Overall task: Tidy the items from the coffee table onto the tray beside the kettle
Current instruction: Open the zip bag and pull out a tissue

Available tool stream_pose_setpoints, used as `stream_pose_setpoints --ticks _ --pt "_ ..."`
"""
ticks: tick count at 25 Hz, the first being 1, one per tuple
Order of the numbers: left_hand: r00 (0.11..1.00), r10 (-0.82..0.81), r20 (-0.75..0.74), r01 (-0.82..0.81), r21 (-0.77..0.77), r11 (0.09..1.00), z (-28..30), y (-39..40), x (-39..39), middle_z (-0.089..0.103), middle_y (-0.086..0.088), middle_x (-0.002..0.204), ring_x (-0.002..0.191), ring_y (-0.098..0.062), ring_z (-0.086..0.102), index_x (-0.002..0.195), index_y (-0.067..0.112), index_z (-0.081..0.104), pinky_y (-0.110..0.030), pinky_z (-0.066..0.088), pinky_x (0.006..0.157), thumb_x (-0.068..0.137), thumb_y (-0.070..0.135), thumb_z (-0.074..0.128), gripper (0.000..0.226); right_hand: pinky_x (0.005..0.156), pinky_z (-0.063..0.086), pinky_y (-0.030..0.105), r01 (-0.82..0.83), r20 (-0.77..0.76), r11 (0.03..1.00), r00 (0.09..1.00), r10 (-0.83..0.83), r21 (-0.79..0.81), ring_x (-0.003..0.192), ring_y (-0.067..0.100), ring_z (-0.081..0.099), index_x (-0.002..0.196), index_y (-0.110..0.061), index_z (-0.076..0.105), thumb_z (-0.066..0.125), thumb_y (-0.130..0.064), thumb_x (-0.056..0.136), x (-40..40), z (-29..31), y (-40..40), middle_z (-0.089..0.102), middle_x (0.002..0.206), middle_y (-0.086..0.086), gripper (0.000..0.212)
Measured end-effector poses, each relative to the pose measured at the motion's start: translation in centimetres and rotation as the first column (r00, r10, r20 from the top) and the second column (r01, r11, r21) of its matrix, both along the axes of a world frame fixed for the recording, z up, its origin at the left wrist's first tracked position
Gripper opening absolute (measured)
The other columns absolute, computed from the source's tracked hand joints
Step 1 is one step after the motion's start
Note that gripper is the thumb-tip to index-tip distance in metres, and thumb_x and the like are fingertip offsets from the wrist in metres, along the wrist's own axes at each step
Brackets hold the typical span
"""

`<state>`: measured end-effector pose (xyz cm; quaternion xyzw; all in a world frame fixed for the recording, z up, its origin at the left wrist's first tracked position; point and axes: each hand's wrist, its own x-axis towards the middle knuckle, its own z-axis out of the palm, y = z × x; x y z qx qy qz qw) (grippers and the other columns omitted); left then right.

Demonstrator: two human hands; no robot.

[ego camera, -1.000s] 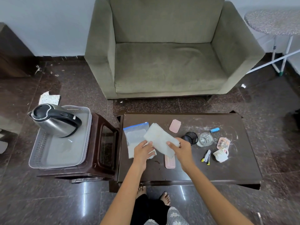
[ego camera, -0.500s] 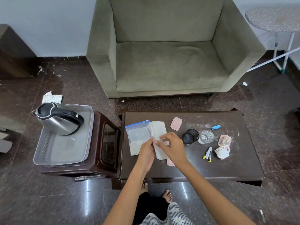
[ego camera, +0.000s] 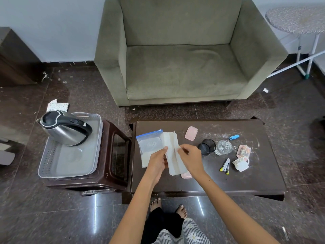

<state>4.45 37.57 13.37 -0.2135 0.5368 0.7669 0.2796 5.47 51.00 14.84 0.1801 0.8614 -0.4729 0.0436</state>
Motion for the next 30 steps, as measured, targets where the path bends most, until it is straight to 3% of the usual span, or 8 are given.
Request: stream_pose_setpoints --ticks 3,7,11,13,16,21,25,30 --pt "1.000 -0.010 0.005 0.010 0.008 1.000 0.4 -0.3 -0.2 0.067 -0.015 0.103 0.092 -0.028 0.063 0.105 0.013 0.063 -0.048 0.048 0.091 0.098 0.021 0.047 0.020 0.057 0.039 0.023 0.024 0.039 0.999 0.999 -0.022 -0.043 0.066 0.016 0.053 0.074 -0.012 0.061 0.055 -0.009 0.085 -0.3 0.1 0.6 0.061 0.069 -0.001 0.013" --pt "0.996 -0.094 -0.006 0.094 -0.004 0.996 0.2 -0.4 -0.3 0.068 -0.021 0.111 0.101 -0.032 0.064 0.120 0.006 0.059 -0.048 0.049 0.093 0.098 0.024 0.044 0.032 0.063 0.053 0.025 -0.055 0.033 0.985 0.998 0.061 -0.162 0.067 0.007 0.065 0.079 -0.015 0.071 0.074 -0.040 0.076 0.2 0.4 0.1 0.070 0.073 -0.008 0.026" --pt "0.989 -0.146 -0.003 0.146 -0.044 0.988 0.8 -0.4 -0.5 0.066 -0.008 0.077 0.078 -0.021 0.062 0.107 0.001 0.063 -0.031 0.050 0.075 0.098 0.022 0.044 0.029 0.070 0.055 0.031 -0.136 0.010 0.986 0.990 0.138 -0.096 0.073 0.015 0.069 0.083 -0.017 0.077 0.080 -0.031 0.070 0.1 -0.1 0.3 0.075 0.077 0.000 0.020" --pt "0.984 -0.176 -0.021 0.175 -0.064 0.983 0.9 -0.4 -0.6 0.072 -0.008 0.093 0.087 -0.020 0.067 0.111 0.002 0.063 -0.029 0.053 0.076 0.098 0.022 0.045 0.030 0.064 0.051 0.025 -0.158 0.007 0.982 0.987 0.160 -0.099 0.066 0.010 0.066 0.089 -0.019 0.077 0.072 -0.024 0.079 0.1 -0.1 0.6 0.076 0.078 0.001 0.012" --pt "0.987 -0.150 -0.059 0.146 -0.064 0.987 1.2 -0.3 -0.6 0.071 -0.012 0.107 0.094 -0.020 0.070 0.112 0.003 0.065 -0.030 0.056 0.077 0.097 0.022 0.049 0.029 0.057 0.037 0.016 -0.194 0.017 0.973 0.980 0.197 -0.125 0.062 0.001 0.048 0.090 -0.013 0.076 0.060 -0.024 0.090 0.1 -0.1 1.0 0.074 0.079 0.011 0.019" --pt "0.984 -0.125 -0.125 0.112 -0.103 0.988 1.2 -0.1 -0.6 0.071 -0.018 0.106 0.099 -0.030 0.068 0.104 0.001 0.068 -0.040 0.058 0.083 0.091 0.025 0.059 0.029 0.070 0.043 0.010 -0.287 -0.004 0.943 0.957 0.290 -0.166 0.082 -0.010 0.060 0.088 -0.011 0.075 0.052 -0.025 0.095 0.2 0.7 1.1 0.072 0.105 -0.008 0.028" --pt "0.993 -0.061 -0.097 0.047 -0.141 0.989 1.3 0.5 -0.7 0.069 -0.021 0.098 0.091 -0.034 0.069 0.087 0.006 0.064 -0.046 0.058 0.083 0.091 0.022 0.059 0.017 0.054 0.036 0.017 -0.289 -0.039 0.957 0.956 0.289 0.006 0.053 0.002 0.047 0.091 -0.011 0.072 0.047 -0.024 0.097 0.2 1.0 0.7 0.071 0.071 0.005 0.030" --pt "0.993 -0.089 -0.077 0.074 -0.180 0.981 1.4 0.5 -1.1 0.066 -0.022 0.092 0.084 -0.032 0.067 0.078 0.012 0.052 -0.052 0.055 0.085 0.089 0.023 0.062 0.019 0.052 0.032 0.018 -0.297 -0.050 0.950 0.952 0.303 0.091 0.050 0.007 0.044 0.088 -0.011 0.072 0.050 -0.022 0.095 0.0 0.8 0.8 0.057 0.056 0.004 0.026"
